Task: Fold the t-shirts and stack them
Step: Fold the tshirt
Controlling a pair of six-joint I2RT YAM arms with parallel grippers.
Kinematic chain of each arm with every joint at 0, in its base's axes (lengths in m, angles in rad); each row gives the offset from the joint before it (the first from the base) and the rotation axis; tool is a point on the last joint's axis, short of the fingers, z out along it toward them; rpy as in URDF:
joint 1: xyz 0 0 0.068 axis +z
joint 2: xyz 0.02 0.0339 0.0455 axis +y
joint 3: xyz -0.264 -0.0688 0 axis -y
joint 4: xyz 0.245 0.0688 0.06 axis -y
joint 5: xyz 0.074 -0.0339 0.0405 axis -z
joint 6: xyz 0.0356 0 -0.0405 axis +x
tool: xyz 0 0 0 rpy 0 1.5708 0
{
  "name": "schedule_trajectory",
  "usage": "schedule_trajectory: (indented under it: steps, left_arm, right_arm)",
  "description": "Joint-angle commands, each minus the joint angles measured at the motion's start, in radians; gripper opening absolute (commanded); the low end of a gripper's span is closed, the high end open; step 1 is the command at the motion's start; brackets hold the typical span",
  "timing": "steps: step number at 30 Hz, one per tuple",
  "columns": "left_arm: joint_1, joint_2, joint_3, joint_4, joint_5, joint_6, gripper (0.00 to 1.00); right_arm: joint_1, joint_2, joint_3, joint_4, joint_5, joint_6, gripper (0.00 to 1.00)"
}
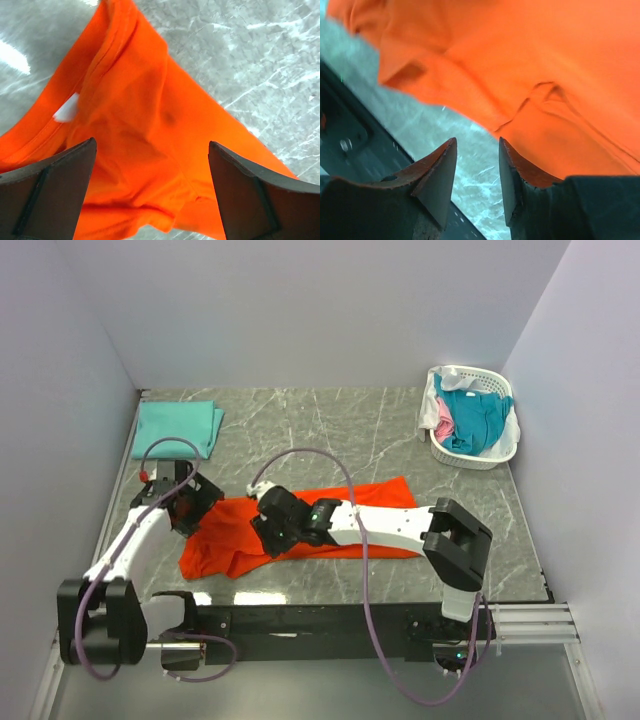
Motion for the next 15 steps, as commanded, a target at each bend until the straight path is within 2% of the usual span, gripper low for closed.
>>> schedule_trajectory:
  steps: [1,4,7,15]
  left_arm:
    - [0.005,-0.084,-0.033,-0.07,-0.048,-0.04,1.0]
    - [0.005,-0.135,-0.062,-0.115,-0.079,-0.05,0.99]
    - [0.005,-0.175,-0.11,-0.086,-0.03,-0.05,0.97]
    - [0.005,-0.152,-0.128,-0.085,0.034,-0.036,0.68]
  right_arm:
    - [-0.052,-0.004,0.043,-0.009,0.054,0.155,0.47]
    - [-0.07,0.047,0.082,-0.04,0.037,0.192,0.48]
    - [-0.072,0.073,0.08,-0.011,0.017,0.224,0.48]
    - [-0.077,0.113,0.102,0.011,0.023,0.289,0.49]
